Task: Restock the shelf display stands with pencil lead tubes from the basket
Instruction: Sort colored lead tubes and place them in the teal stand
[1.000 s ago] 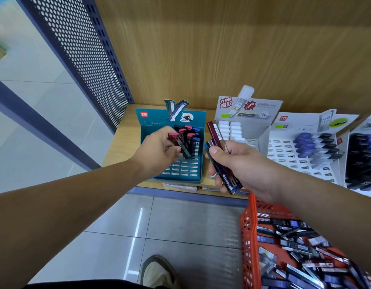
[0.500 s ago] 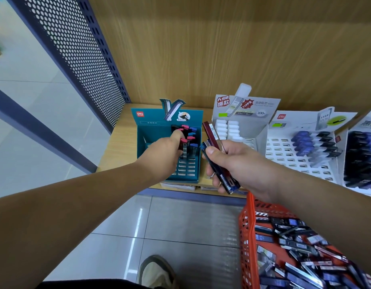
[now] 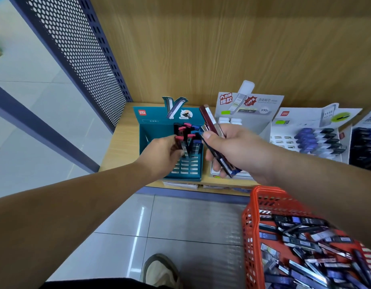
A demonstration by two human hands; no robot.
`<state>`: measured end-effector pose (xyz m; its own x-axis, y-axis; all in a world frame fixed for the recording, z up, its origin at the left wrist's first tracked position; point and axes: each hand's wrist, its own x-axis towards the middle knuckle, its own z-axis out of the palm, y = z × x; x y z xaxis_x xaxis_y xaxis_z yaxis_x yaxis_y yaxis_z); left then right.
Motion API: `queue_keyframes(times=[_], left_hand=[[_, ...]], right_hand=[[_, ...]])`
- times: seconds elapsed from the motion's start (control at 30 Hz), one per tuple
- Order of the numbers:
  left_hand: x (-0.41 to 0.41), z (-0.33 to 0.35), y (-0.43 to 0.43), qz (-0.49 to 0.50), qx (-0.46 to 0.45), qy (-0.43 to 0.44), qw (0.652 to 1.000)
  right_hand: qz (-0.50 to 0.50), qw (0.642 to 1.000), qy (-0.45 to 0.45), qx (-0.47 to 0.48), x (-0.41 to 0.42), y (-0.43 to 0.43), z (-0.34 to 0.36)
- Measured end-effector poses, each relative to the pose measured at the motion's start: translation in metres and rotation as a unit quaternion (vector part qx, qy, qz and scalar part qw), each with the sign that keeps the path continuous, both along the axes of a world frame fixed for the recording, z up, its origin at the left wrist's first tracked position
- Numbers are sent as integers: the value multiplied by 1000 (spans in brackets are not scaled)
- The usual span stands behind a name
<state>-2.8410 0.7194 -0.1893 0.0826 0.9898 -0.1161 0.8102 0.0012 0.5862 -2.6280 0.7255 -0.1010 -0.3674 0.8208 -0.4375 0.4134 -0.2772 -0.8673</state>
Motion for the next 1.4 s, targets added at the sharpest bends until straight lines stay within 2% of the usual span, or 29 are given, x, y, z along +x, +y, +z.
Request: queue_keyframes(times=[0.23,0.37,0.57,0.7,0.73,0.8,0.9,0.97,1.07,1.27,1.33,1.4], left_hand=[[7,-7,4,-47,0,94,994],[8,-10,3,-34,9,92,995],[-3,-8,5,1,4,47,999],[-11,11,4,23,57,63,996],[-9,19,3,38,77,40,996],[0,39,0,78,64,-85,991],[21,66,-9,107,-67,-289,949],[25,76,-16,66,-106,-327,937],[16,83,-20,36,-114,-361,925],[15,103,-16,-37,-81,-264,960],[15,109,-12,-60,-53,-228,970],[10,113,-4,-55,-13,-150,987]], right_hand=[[-14,1000,-3,12,-11,6,-14],[-12,1000,3,-6,-3,5,-23],[-22,985,143,-95,10,0,-29],[-35,978,169,-118,13,-7,-35],[-41,979,165,-115,12,-7,-37],[-51,980,160,-109,9,-9,-39],[-44,981,162,-97,0,-14,-38],[-44,984,150,-91,-5,-18,-36],[-70,982,155,-88,-5,-19,-34],[-93,977,163,-102,6,-19,-25],[-97,989,103,-51,12,-16,-27],[-72,997,12,31,19,-14,-27]])
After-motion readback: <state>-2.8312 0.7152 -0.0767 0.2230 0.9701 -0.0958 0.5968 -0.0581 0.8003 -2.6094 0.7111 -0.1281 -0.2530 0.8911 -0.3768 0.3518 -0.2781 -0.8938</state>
